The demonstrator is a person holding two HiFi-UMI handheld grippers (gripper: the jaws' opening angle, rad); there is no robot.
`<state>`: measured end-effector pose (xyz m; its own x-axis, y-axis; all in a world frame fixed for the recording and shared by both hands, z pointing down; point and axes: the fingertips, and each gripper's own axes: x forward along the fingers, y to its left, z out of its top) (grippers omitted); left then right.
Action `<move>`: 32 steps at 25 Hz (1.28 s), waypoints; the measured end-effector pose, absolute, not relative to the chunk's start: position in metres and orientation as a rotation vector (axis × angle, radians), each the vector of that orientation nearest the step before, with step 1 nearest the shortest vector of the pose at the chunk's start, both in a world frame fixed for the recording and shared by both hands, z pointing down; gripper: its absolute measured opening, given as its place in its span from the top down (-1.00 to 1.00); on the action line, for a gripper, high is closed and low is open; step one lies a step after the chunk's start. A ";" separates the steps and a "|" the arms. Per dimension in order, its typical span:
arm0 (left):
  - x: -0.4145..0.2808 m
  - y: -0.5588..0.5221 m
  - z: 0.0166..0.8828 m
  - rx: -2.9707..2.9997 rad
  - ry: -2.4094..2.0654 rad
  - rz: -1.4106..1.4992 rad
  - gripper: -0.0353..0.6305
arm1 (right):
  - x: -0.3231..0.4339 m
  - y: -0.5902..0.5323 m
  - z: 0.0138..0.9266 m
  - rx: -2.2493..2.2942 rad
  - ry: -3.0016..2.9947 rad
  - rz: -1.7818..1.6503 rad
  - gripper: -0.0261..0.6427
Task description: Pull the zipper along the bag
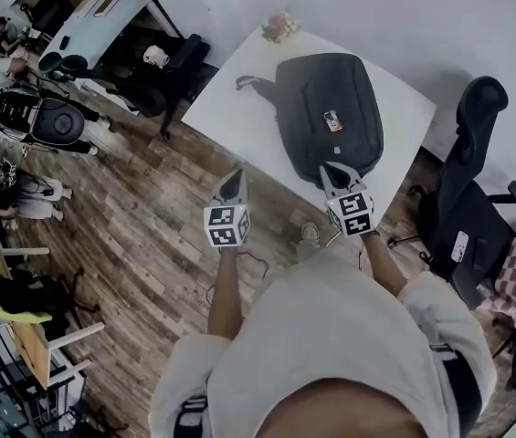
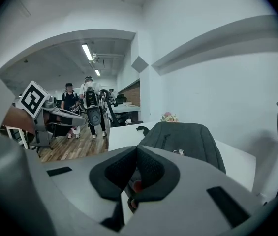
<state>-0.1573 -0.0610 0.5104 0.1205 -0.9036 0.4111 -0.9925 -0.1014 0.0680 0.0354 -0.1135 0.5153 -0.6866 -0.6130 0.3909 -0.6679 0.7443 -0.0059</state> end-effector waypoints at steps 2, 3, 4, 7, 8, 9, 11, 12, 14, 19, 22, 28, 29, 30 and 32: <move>-0.156 -0.073 0.514 2.069 -1.846 0.393 0.82 | 0.032 -0.124 0.518 0.969 -2.584 0.225 0.88; -0.157 -0.077 0.516 2.064 -1.843 0.398 0.82 | 0.031 -0.127 0.520 0.961 -2.584 0.237 0.88; -0.157 -0.081 0.518 2.059 -1.839 0.402 0.82 | 0.029 -0.130 0.522 0.952 -2.582 0.248 0.88; -0.158 -0.091 0.524 2.049 -1.827 0.418 0.82 | 0.024 -0.134 0.530 0.930 -2.577 0.270 0.88; -0.157 -0.095 0.526 2.048 -1.821 0.423 0.82 | 0.023 -0.135 0.533 0.923 -2.574 0.279 0.88; -0.156 -0.098 0.529 2.049 -1.814 0.427 0.82 | 0.023 -0.135 0.536 0.917 -2.569 0.288 0.88; -0.154 -0.105 0.534 2.053 -1.794 0.436 0.82 | 0.023 -0.135 0.544 0.905 -2.556 0.305 0.88; -0.153 -0.108 0.536 2.056 -1.782 0.441 0.82 | 0.022 -0.135 0.548 0.900 -2.549 0.313 0.88; -0.154 -0.114 0.541 2.062 -1.759 0.446 0.82 | 0.019 -0.135 0.554 0.893 -2.535 0.330 0.88; -0.159 -0.127 0.556 2.081 -1.703 0.449 0.82 | 0.009 -0.135 0.569 0.887 -2.488 0.369 0.88; -0.165 -0.132 0.561 2.090 -1.671 0.446 0.82 | -0.004 -0.127 0.579 0.803 -2.446 0.379 0.70; -0.179 -0.146 0.575 2.117 -1.612 0.466 0.82 | -0.020 -0.121 0.617 0.623 -2.180 0.050 0.22; -0.180 -0.149 0.578 2.125 -1.600 0.475 0.82 | -0.022 -0.123 0.623 0.594 -2.131 -0.008 0.21; -0.181 -0.151 0.581 2.134 -1.585 0.488 0.82 | -0.022 -0.124 0.629 0.566 -2.082 -0.062 0.20; -0.179 -0.156 0.588 2.155 -1.553 0.525 0.82 | -0.020 -0.126 0.640 0.514 -1.998 -0.140 0.20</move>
<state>-0.1793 -0.1557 0.5876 0.3008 -0.7892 0.5355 -0.9522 -0.2797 0.1226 -0.0202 -0.1263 0.6397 -0.3854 -0.4143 0.8245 -0.2953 0.9019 0.3151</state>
